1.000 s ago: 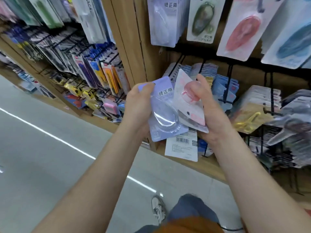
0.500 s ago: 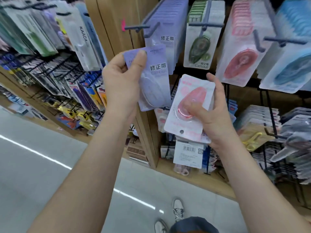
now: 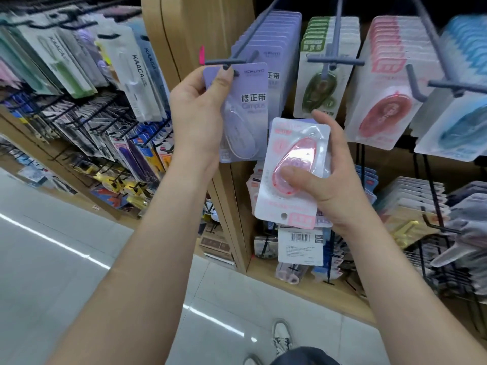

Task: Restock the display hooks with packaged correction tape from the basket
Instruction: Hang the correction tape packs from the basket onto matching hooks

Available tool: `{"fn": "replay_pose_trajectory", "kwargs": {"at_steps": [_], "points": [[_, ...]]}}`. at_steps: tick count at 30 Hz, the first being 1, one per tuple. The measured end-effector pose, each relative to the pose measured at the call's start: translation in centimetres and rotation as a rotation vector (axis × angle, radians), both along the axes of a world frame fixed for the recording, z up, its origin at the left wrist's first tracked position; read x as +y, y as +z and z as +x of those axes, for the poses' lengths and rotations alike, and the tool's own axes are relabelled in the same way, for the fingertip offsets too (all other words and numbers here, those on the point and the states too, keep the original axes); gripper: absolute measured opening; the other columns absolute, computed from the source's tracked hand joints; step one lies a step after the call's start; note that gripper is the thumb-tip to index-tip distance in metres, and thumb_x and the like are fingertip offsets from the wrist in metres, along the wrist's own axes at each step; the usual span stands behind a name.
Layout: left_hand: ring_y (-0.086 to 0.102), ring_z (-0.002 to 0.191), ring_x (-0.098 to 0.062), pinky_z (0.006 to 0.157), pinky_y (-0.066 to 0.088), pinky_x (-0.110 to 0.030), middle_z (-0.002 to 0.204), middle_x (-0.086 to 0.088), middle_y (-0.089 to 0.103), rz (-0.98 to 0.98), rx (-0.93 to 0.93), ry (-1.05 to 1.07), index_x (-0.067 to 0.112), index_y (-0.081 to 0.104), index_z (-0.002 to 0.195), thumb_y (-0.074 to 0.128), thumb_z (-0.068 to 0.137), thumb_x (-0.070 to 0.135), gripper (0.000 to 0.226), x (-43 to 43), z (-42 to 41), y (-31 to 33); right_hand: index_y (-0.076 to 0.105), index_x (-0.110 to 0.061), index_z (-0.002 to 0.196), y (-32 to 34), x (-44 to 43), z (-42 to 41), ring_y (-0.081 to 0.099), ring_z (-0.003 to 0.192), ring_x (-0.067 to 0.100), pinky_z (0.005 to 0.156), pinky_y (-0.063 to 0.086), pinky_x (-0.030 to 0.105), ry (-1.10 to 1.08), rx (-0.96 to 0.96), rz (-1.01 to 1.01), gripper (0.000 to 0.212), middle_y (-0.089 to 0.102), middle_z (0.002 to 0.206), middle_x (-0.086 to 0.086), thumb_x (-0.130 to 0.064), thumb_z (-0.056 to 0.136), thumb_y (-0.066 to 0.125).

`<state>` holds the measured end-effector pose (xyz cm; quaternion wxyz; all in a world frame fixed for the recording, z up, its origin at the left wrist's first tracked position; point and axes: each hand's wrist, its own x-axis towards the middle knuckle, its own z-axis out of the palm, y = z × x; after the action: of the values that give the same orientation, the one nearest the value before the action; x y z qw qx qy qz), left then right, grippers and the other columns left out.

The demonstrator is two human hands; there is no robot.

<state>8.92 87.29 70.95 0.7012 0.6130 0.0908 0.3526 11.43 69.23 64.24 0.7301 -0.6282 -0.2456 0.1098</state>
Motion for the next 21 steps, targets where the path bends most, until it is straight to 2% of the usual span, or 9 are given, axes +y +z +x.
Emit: {"fn": "replay_pose_trajectory", "kwargs": {"at_steps": [3,6,8,11,14,16,18,21], "points": [[0.07,0.07,-0.011,0.065,0.054,-0.026,0.072,0.003,0.074,-0.049,0.035,-0.036,0.007,0.066,0.085,0.054,0.099,0.003,0.019,0.2,0.3,0.4,0.037,-0.032,0.139,0.1,0.0,0.2,0.066,0.1,0.002,0.079,0.054,0.021,0.013,-0.013,-0.008,0.083,0.059,0.119,-0.014,-0.01,0.07,0.077],[0.071,0.077,-0.008,0.067,0.054,-0.023,0.081,0.005,0.074,-0.009,0.111,-0.025,0.006,0.065,0.099,0.05,0.102,0.008,0.015,0.2,0.7,0.1,0.038,-0.031,0.138,0.1,0.2,0.2,0.066,0.099,0.002,0.079,0.055,0.022,-0.001,-0.009,-0.004,0.081,0.059,0.118,-0.012,-0.011,0.07,0.076],[0.071,0.087,-0.007,0.072,0.056,-0.023,0.097,0.003,0.073,0.056,0.177,0.008,0.005,0.06,0.113,0.053,0.101,0.013,0.016,0.0,0.2,-0.8,0.037,-0.028,0.139,0.0,0.3,0.2,0.065,0.099,0.0,0.079,0.055,0.022,-0.019,-0.004,0.007,0.082,0.059,0.119,-0.011,-0.012,0.069,0.076],[0.07,0.103,-0.012,0.088,0.058,-0.036,0.114,0.001,0.071,0.062,0.273,-0.022,0.011,0.056,0.123,0.062,0.097,0.02,0.029,-0.1,-2.0,-3.4,0.037,-0.027,0.142,-0.2,0.2,0.4,0.065,0.101,0.003,0.08,0.055,0.024,-0.03,0.008,0.029,0.089,0.059,0.121,-0.009,-0.018,0.066,0.082],[0.072,0.096,-0.015,0.092,0.057,-0.045,0.101,0.002,0.076,0.059,0.339,0.01,0.014,0.065,0.112,0.068,0.093,0.026,0.023,-0.8,-2.9,-5.2,0.037,-0.026,0.143,-0.2,0.1,0.5,0.065,0.104,0.005,0.081,0.055,0.025,-0.049,0.01,0.028,0.092,0.059,0.124,-0.007,-0.024,0.065,0.084],[0.072,0.086,-0.01,0.087,0.059,-0.044,0.088,0.005,0.076,0.037,0.368,0.095,0.019,0.071,0.096,0.069,0.091,0.032,0.013,-1.3,-2.0,-5.2,0.036,-0.024,0.144,-0.3,0.3,0.5,0.065,0.101,0.003,0.079,0.054,0.023,-0.074,0.023,0.047,0.087,0.058,0.126,-0.006,-0.017,0.069,0.08],[0.068,0.077,-0.005,0.081,0.061,-0.042,0.079,0.01,0.072,0.034,0.388,0.167,0.025,0.07,0.083,0.071,0.088,0.038,0.014,-1.7,-0.8,-4.6,0.036,-0.024,0.142,-0.2,0.4,0.5,0.065,0.099,-0.001,0.078,0.054,0.02,-0.106,0.026,0.068,0.083,0.057,0.125,-0.007,-0.015,0.07,0.077],[0.067,0.074,-0.005,0.079,0.061,-0.04,0.083,0.009,0.069,0.0,0.45,0.156,0.021,0.068,0.086,0.069,0.089,0.045,0.024,-1.8,0.8,-4.5,0.037,-0.02,0.141,-0.1,0.6,0.5,0.066,0.096,-0.003,0.077,0.053,0.019,-0.135,0.017,0.077,0.083,0.059,0.119,-0.01,-0.004,0.073,0.081]]}}
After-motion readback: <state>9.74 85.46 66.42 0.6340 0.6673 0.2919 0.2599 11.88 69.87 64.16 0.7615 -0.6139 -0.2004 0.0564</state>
